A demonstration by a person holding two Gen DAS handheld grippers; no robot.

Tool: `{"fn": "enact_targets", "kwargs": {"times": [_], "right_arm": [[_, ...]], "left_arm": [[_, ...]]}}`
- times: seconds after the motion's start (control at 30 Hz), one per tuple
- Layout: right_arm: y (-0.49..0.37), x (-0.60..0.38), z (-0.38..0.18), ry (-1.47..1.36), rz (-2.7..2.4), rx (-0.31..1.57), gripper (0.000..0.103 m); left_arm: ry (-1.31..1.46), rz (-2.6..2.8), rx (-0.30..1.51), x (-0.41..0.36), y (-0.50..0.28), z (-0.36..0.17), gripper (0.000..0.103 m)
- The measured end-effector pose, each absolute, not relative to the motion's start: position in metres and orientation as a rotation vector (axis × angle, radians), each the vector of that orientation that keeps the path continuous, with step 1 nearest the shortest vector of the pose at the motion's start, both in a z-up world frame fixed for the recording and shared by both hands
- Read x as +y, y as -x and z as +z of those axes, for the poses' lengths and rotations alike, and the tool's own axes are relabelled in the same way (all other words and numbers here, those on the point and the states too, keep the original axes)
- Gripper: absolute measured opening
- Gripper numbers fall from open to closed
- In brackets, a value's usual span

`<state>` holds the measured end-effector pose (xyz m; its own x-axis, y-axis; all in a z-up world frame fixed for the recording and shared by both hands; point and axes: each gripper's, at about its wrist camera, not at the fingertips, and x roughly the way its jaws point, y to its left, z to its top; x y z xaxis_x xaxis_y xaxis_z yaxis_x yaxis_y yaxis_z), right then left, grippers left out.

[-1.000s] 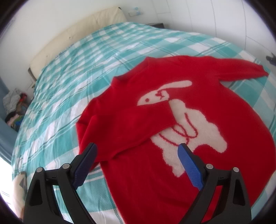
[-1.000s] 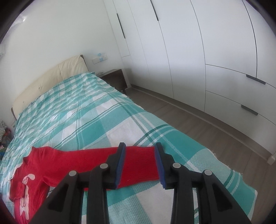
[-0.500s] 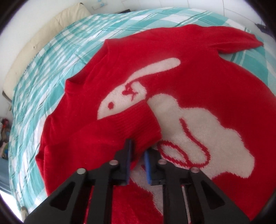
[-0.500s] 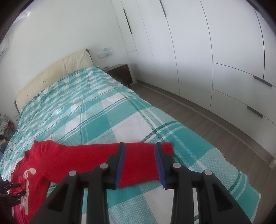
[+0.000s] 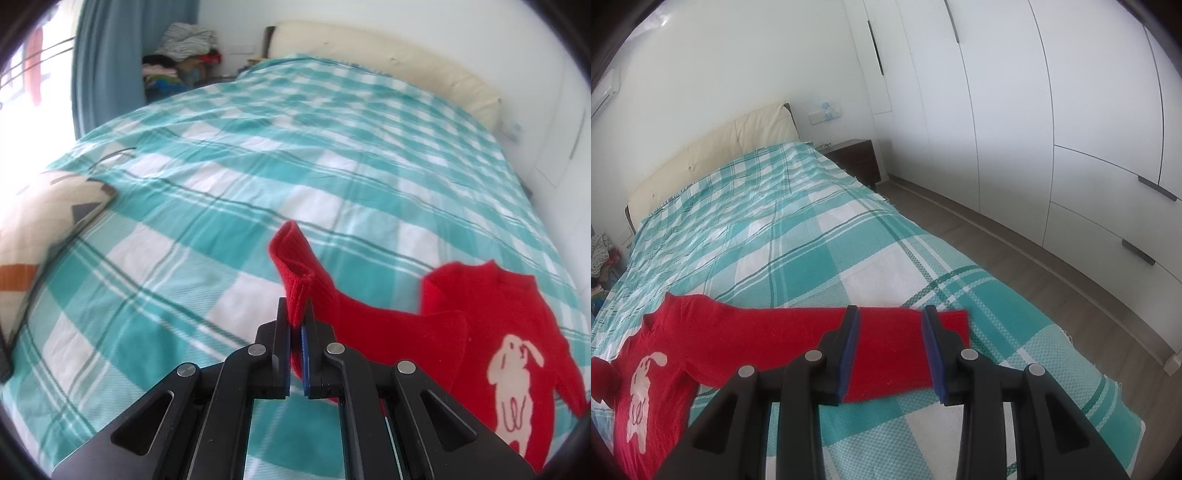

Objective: Fold small clothes

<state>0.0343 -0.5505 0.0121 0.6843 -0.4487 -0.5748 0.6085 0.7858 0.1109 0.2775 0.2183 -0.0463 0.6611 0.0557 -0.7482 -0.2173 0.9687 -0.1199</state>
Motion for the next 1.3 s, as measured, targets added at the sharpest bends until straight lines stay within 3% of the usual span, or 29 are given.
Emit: {"fn": "enact_targets", "kwargs": {"times": [0.37,0.87,0.97,1.03,1.07,1.13,1.3], "right_arm": [[-0.038,-0.546,0.009,-0.275,-0.616,0.575,0.035],[-0.035,-0.55,0.008,-0.289,-0.625,0.575,0.035],[-0.035,-0.551,0.007,-0.284,-0.622,0.58,0.037],[-0.035,-0.549,0.006,-0.284,-0.623,0.582,0.048],[-0.036,-0.55,0.006,-0.284,-0.624,0.58,0.059],[-0.035,-0.548,0.007,-0.28,-0.631,0.571,0.069],[-0.029,-0.543,0.015,-0.253,-0.649,0.538,0.073]], "left_arm": [[0.376,0.515,0.946,0.307,-0.23,-0.125,0.002],[0.383,0.527,0.996,0.315,-0.228,-0.14,0.005],[0.335,0.508,0.991,0.309,-0.229,-0.135,0.017],[0.306,0.511,0.97,0.304,-0.226,-0.127,0.054],[0.298,0.514,0.947,0.301,-0.223,-0.121,0.06],[0.272,0.507,0.885,0.29,-0.212,-0.105,0.066],[0.186,0.377,0.722,0.239,-0.18,-0.071,0.085]]}}
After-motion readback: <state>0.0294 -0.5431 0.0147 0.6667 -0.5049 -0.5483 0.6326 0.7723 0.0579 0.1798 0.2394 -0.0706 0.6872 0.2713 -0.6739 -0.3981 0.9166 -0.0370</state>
